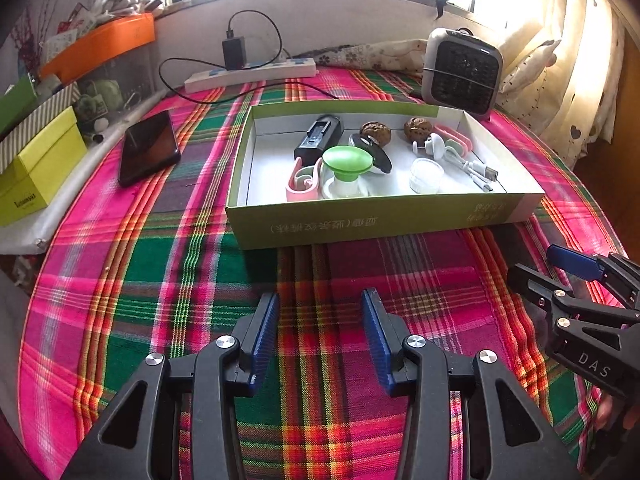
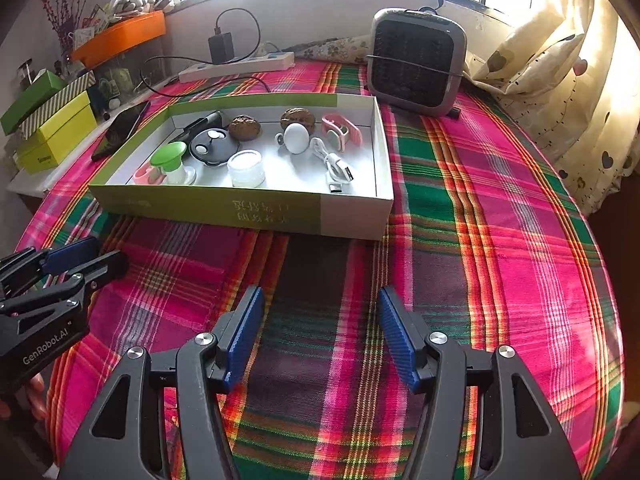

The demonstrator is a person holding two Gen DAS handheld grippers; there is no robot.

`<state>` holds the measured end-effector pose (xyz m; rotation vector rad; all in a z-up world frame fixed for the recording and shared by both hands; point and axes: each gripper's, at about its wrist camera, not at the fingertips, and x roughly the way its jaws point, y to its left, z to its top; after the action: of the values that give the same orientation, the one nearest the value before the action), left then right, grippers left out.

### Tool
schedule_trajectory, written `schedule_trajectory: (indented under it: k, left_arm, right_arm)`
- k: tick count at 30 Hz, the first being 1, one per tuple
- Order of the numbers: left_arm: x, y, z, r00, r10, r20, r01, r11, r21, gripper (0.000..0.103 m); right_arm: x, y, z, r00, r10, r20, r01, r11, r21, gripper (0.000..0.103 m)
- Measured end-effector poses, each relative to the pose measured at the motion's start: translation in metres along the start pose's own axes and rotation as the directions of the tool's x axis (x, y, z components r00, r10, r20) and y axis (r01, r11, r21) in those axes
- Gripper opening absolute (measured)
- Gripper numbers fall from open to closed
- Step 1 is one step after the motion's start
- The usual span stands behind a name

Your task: Organize objects

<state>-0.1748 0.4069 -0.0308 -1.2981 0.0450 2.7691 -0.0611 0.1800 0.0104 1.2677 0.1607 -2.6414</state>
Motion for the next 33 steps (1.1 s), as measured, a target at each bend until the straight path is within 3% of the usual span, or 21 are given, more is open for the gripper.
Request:
schedule_trajectory:
  k: [6,23,33]
  left_arm:
    - [0.0023,-0.0013,0.0012,1.0,0.001,-0.002,-0.001,1.0,-0.006,0.044]
    - [0.0037,-0.0042,0.0018,1.0,0.01,-0.004,-0.01,1.0,-0.009,0.048]
    - [0.0039,-0.0039,0.0017,1.0,0.01,-0.004,-0.01,1.0,-0.009,0.049]
  right_arm:
    - [0.003,-0.002,0.0016,1.0,-0.027,-0.012,0.027,0.999,0.033,0.07]
    - [0.0049,-0.0006,0.0018,0.998,-0.051,-0.026,0.052,0.997,0.061,0.082]
    - [0.0049,-0.0001,0.0016,0.998,-0.053,-0.027,0.054,0.997,0.062,0.082]
